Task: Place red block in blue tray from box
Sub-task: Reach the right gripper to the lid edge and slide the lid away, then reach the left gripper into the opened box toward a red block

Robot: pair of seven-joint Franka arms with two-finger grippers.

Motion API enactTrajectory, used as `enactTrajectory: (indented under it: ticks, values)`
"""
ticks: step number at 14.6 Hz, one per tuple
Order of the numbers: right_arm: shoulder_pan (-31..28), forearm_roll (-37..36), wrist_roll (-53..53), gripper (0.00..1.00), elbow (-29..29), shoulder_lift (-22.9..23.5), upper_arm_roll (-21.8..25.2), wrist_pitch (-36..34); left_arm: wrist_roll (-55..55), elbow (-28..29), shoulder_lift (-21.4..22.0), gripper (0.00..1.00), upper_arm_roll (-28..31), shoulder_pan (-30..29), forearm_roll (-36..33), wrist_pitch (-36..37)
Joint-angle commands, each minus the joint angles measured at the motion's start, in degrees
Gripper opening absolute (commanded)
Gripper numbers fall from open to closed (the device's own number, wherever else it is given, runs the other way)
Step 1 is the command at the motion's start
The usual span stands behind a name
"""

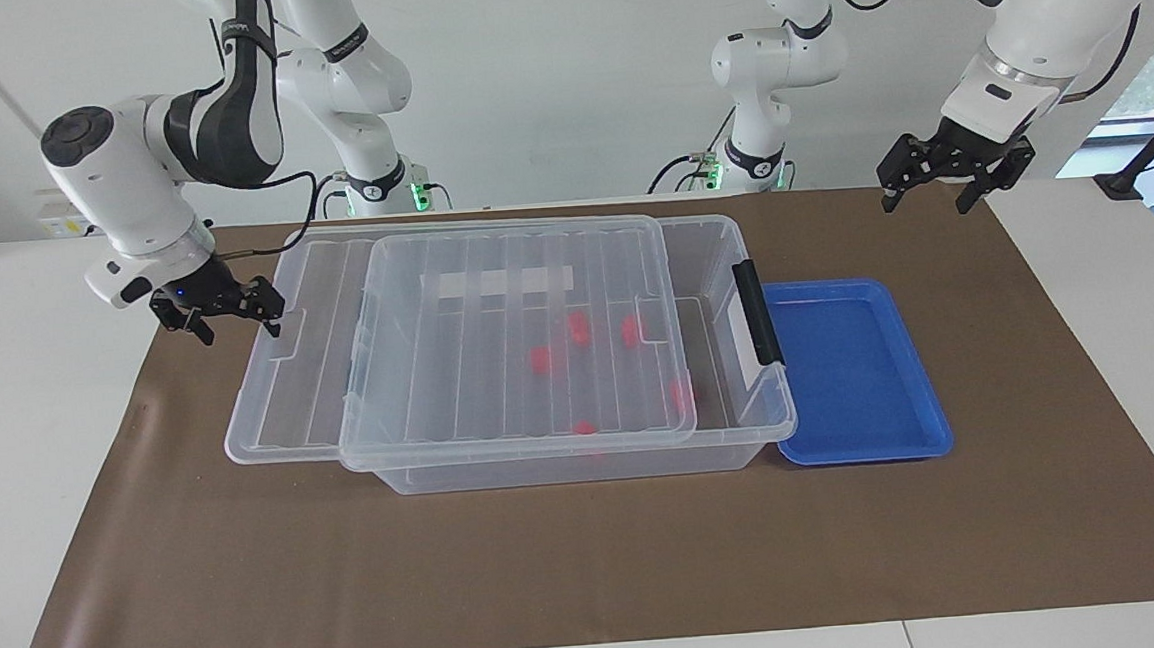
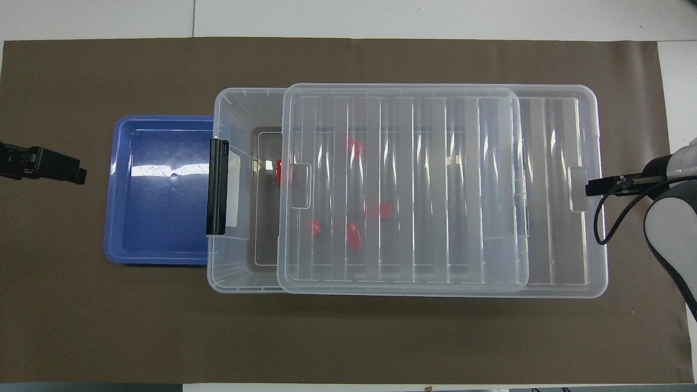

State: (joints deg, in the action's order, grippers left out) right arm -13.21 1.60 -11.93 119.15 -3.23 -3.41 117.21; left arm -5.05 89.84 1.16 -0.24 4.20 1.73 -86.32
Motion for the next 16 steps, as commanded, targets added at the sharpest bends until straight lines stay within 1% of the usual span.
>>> enactTrajectory:
  ticks: [1, 4, 8, 11, 14, 16]
  values:
    - [-1.02, -0.64, -1.6, 1.0, 0.56, -0.46, -0.37, 0.3, -0.31, 0.6, 0.43, 1.0, 0.15, 0.46, -1.11, -0.6]
    - [-2.42, -0.64, -4.14, 1.0, 0.56, -0.37, -0.37, 0.48, -0.31, 0.69, 0.43, 1.0, 0.33, 0.46, -1.11, -0.78]
    - [-4.62, -0.81, -8.7, 1.0, 0.29, -0.29, -0.29, 0.65, -0.22, 1.47, 0.43, 1.0, 0.15, 0.63, -1.11, -3.15]
    - [-5.15, -0.81, -9.77, 1.0, 0.03, -0.29, -0.29, 0.65, 2.48, 3.23, 0.34, 1.0, 0.15, 4.48, -1.2, -5.26]
    - [-6.2, -1.69, -11.52, 1.0, -0.67, 0.24, -0.29, 0.74, 10.91, 6.39, 0.25, 1.0, 0.33, 10.37, -1.2, -9.81]
    - [-7.08, -1.87, -13.81, 1.0, -1.2, 0.42, -0.29, 0.65, 15.31, 8.06, -0.01, 1.0, 0.15, 12.66, -1.2, -13.77]
